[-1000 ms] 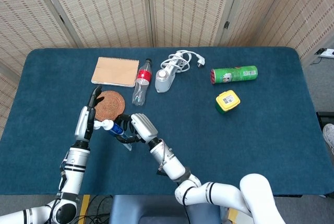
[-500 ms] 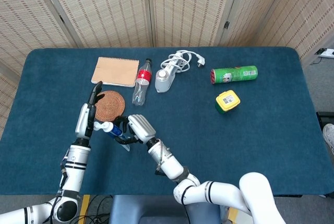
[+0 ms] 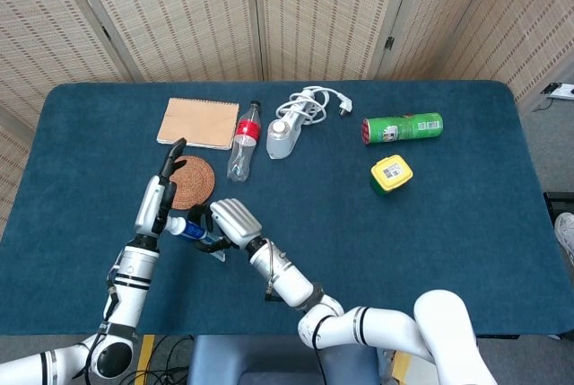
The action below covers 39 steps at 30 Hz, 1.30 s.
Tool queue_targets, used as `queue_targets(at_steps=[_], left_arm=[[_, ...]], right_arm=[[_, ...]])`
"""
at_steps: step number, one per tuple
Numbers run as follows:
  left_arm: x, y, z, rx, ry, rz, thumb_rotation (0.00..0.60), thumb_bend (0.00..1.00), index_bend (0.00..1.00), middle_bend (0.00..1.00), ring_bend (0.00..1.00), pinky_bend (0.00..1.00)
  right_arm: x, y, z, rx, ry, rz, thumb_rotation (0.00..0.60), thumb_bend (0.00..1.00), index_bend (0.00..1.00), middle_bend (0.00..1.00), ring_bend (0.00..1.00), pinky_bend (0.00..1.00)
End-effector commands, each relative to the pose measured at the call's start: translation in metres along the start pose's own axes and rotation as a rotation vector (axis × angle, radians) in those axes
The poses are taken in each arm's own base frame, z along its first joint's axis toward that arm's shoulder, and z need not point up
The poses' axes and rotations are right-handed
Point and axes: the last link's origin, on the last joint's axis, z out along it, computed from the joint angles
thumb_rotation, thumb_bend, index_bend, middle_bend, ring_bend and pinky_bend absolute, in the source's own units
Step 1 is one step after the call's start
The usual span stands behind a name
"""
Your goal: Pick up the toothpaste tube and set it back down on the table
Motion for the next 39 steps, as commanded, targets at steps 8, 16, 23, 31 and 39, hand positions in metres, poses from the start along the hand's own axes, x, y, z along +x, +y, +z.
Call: queue_targets(at_steps=[8, 16, 23, 31, 39], left_arm=[[0.002, -0.007, -0.001, -0.008, -0.075, 0.119, 0.0, 0.0, 0.0, 0.0, 0.0, 0.15], [0.009, -0.012, -0.002, -0.044, -0.11, 0.222, 0.0, 0.0, 0.0, 0.0, 0.0, 0.15], [0.008, -0.013, -0.002, -0.083, -0.146, 0.303, 0.0, 0.0, 0.0, 0.0, 0.0, 0.15], [0.004, -0.013, -0.001, -0.098, -0.186, 0.35, 0.0, 0.0, 0.0, 0.0, 0.0, 0.14], [0.001, -0.014, -0.002, -0.083, -0.223, 0.371, 0.0, 0.0, 0.0, 0.0, 0.0, 0.14]], right_arm=[[0.014, -0.002, -0.003, -0.029, -0.069, -0.051, 0.6, 0.63, 0.71, 0.69, 0.59, 0.67], [0.022, 0.0, -0.007, -0.057, -0.097, -0.087, 0.6, 0.63, 0.72, 0.69, 0.6, 0.67], [0.025, -0.004, -0.005, -0.067, -0.12, -0.115, 0.6, 0.63, 0.73, 0.7, 0.6, 0.67], [0.026, -0.011, -0.001, -0.075, -0.14, -0.118, 0.6, 0.63, 0.73, 0.7, 0.6, 0.67], [0.022, -0.016, 0.002, -0.074, -0.143, -0.095, 0.6, 0.63, 0.74, 0.71, 0.61, 0.67]])
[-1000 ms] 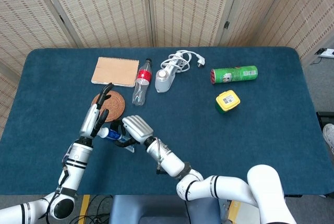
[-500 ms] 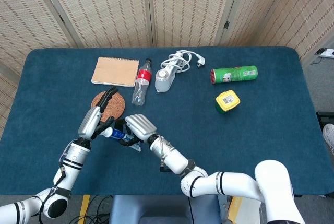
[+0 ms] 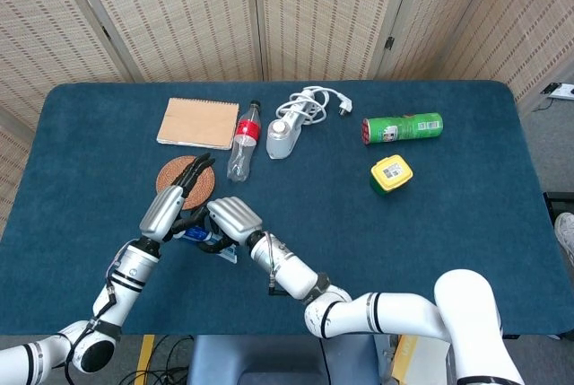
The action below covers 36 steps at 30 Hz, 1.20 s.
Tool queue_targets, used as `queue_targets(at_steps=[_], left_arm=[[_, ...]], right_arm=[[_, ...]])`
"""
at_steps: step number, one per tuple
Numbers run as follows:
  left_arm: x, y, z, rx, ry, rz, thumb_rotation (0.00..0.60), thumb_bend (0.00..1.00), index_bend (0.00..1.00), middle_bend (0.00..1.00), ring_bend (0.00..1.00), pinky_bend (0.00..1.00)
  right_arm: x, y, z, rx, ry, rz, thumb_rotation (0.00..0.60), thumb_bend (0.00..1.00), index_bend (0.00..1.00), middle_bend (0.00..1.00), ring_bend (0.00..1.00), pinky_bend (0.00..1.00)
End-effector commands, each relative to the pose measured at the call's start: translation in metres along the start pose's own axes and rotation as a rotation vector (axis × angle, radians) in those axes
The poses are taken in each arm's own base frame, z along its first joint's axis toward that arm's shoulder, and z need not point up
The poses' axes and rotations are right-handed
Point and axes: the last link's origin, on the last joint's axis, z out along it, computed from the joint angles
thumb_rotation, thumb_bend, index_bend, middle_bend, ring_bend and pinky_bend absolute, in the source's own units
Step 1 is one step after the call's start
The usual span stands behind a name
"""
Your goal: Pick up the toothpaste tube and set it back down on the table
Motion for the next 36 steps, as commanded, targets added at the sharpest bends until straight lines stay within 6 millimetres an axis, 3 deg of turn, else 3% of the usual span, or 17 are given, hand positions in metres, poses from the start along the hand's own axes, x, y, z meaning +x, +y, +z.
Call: queue_targets(at_steps=[1, 25, 31, 36], left_arm=[[-0.002, 0.0, -0.001, 0.005, -0.023, 0.017, 0.0, 0.0, 0.0, 0.0, 0.0, 0.14], [-0.002, -0.006, -0.003, 0.03, -0.08, 0.09, 0.0, 0.0, 0.0, 0.0, 0.0, 0.14], [0.008, -0.007, -0.005, 0.027, -0.016, 0.036, 0.0, 0.0, 0.0, 0.0, 0.0, 0.14], [0.017, -0.013, -0.012, 0.034, 0.016, 0.02, 0.0, 0.0, 0.0, 0.0, 0.0, 0.14]], right_arm=[[-0.002, 0.0, 0.001, -0.001, -0.004, 0.0, 0.6, 0.63, 0.74, 0.71, 0.61, 0.67], [-0.003, -0.001, 0.0, -0.016, -0.022, -0.018, 0.6, 0.63, 0.76, 0.73, 0.63, 0.67], [0.0, 0.012, -0.007, -0.032, -0.039, -0.067, 0.6, 0.63, 0.76, 0.73, 0.64, 0.67], [0.018, 0.027, -0.021, -0.058, -0.083, -0.199, 0.6, 0.62, 0.76, 0.73, 0.64, 0.67]])
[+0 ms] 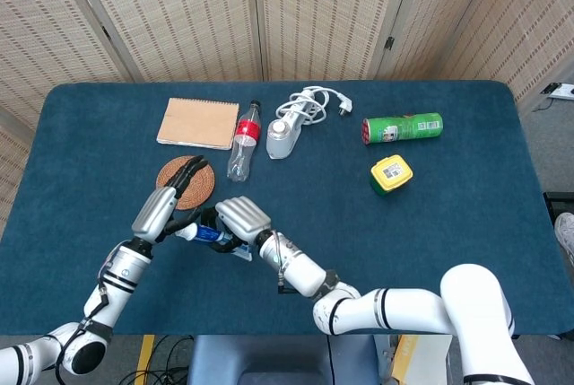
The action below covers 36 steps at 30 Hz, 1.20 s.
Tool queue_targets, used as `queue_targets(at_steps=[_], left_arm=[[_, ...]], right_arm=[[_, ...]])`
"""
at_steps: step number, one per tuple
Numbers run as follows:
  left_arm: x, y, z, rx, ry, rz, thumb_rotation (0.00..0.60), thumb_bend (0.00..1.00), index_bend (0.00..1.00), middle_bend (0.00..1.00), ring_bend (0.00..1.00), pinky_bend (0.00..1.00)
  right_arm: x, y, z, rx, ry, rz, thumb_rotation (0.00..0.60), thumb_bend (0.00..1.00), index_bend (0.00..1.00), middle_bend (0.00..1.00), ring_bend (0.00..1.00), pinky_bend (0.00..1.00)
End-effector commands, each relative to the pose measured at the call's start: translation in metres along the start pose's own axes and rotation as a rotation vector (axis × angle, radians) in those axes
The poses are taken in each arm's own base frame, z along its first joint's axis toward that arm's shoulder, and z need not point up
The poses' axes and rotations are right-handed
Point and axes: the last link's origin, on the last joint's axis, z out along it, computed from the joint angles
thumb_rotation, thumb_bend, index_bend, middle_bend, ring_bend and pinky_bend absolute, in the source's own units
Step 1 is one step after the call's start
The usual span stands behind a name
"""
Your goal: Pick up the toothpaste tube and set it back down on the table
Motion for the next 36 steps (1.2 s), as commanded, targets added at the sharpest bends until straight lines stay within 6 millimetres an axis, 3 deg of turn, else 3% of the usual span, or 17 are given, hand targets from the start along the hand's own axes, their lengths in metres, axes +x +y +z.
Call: queue_targets(at_steps=[1, 10, 22, 24, 27, 31, 36], left_arm=[[0.005, -0.005, -0.005, 0.007, 0.012, 0.007, 0.0, 0.0, 0.0, 0.0, 0.0, 0.14], [0.008, -0.018, -0.012, 0.037, 0.012, 0.024, 0.0, 0.0, 0.0, 0.0, 0.0, 0.14], [0.005, -0.026, -0.013, 0.063, 0.014, 0.029, 0.0, 0.0, 0.0, 0.0, 0.0, 0.14], [0.005, -0.026, -0.014, 0.065, 0.016, 0.029, 0.0, 0.0, 0.0, 0.0, 0.0, 0.14], [0.006, -0.027, -0.014, 0.07, 0.024, 0.029, 0.0, 0.0, 0.0, 0.0, 0.0, 0.14], [0.008, -0.03, -0.015, 0.08, 0.029, 0.03, 0.0, 0.0, 0.0, 0.0, 0.0, 0.14], [0.008, -0.037, -0.02, 0.096, 0.028, 0.054, 0.0, 0.0, 0.0, 0.0, 0.0, 0.14]], right_arm=[[0.012, 0.013, -0.012, -0.022, -0.048, -0.104, 0.6, 0.61, 0.76, 0.73, 0.64, 0.67], [0.052, 0.042, -0.039, -0.123, -0.209, -0.48, 0.6, 0.54, 0.76, 0.69, 0.64, 0.66], [0.048, 0.085, -0.066, -0.172, -0.266, -0.759, 0.6, 0.48, 0.75, 0.61, 0.53, 0.52], [0.047, 0.091, -0.069, -0.178, -0.27, -0.775, 0.6, 0.47, 0.68, 0.55, 0.49, 0.5], [0.046, 0.097, -0.073, -0.189, -0.27, -0.778, 0.6, 0.41, 0.5, 0.45, 0.4, 0.45], [0.047, 0.102, -0.079, -0.201, -0.275, -0.758, 0.6, 0.37, 0.19, 0.29, 0.26, 0.35], [0.054, 0.102, -0.088, -0.206, -0.231, -0.728, 0.6, 0.37, 0.05, 0.19, 0.2, 0.29]])
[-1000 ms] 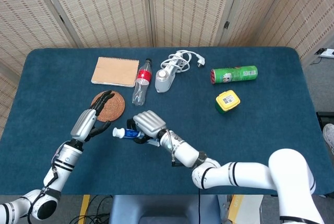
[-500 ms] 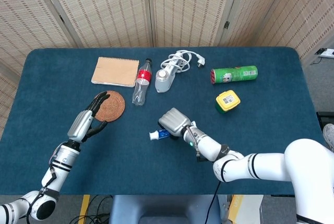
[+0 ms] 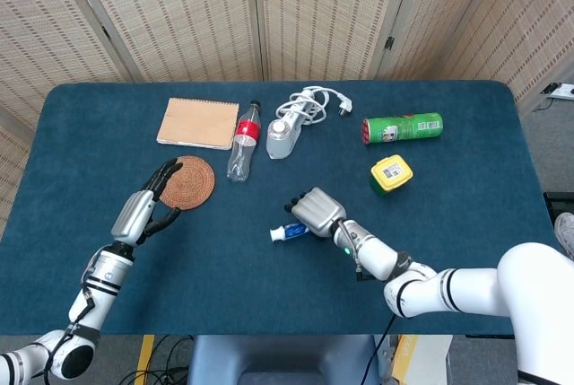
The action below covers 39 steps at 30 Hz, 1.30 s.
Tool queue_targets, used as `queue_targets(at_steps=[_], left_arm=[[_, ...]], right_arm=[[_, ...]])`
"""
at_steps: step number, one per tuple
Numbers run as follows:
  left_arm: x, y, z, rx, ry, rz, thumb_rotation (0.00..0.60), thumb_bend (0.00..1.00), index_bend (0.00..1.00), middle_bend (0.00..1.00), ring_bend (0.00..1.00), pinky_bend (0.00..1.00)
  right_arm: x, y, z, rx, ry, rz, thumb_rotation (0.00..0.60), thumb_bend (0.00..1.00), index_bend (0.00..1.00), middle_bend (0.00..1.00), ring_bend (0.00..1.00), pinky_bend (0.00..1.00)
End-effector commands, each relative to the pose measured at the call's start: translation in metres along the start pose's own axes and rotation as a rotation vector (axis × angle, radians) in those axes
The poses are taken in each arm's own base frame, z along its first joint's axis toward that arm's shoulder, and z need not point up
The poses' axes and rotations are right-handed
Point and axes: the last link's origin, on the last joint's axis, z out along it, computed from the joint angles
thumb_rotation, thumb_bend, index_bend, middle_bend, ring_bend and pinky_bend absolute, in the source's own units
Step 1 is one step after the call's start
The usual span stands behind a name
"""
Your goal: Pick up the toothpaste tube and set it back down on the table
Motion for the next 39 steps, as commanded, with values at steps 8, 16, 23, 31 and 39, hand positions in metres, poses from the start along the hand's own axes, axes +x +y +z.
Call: queue_targets(at_steps=[8, 16, 23, 31, 39], left_arm=[[0.018, -0.02, -0.008, 0.069, 0.067, 0.007, 0.038, 0.0, 0.0, 0.0, 0.0, 0.14], [0.036, -0.037, -0.023, 0.167, 0.097, 0.096, 0.231, 0.01, 0.0, 0.0, 0.0, 0.14], [0.056, -0.048, -0.046, 0.238, 0.175, 0.206, 0.333, 0.13, 0.0, 0.0, 0.0, 0.14], [0.064, -0.056, -0.08, 0.292, 0.255, 0.36, 0.36, 0.14, 0.0, 0.0, 0.0, 0.14], [0.059, -0.046, -0.117, 0.302, 0.27, 0.429, 0.358, 0.14, 0.0, 0.0, 0.0, 0.14]], right_arm=[[0.014, 0.042, -0.055, -0.128, 0.179, 0.177, 0.6, 0.41, 0.02, 0.21, 0.2, 0.29], [-0.007, 0.079, -0.124, -0.315, 0.314, 0.273, 0.6, 0.51, 0.05, 0.26, 0.2, 0.29], [-0.042, 0.094, -0.185, -0.446, 0.404, 0.29, 0.6, 0.38, 0.05, 0.25, 0.2, 0.29], [-0.089, 0.099, -0.233, -0.579, 0.457, 0.376, 0.6, 0.34, 0.05, 0.25, 0.2, 0.29], [-0.109, 0.089, -0.26, -0.59, 0.465, 0.383, 0.6, 0.34, 0.08, 0.25, 0.2, 0.29]])
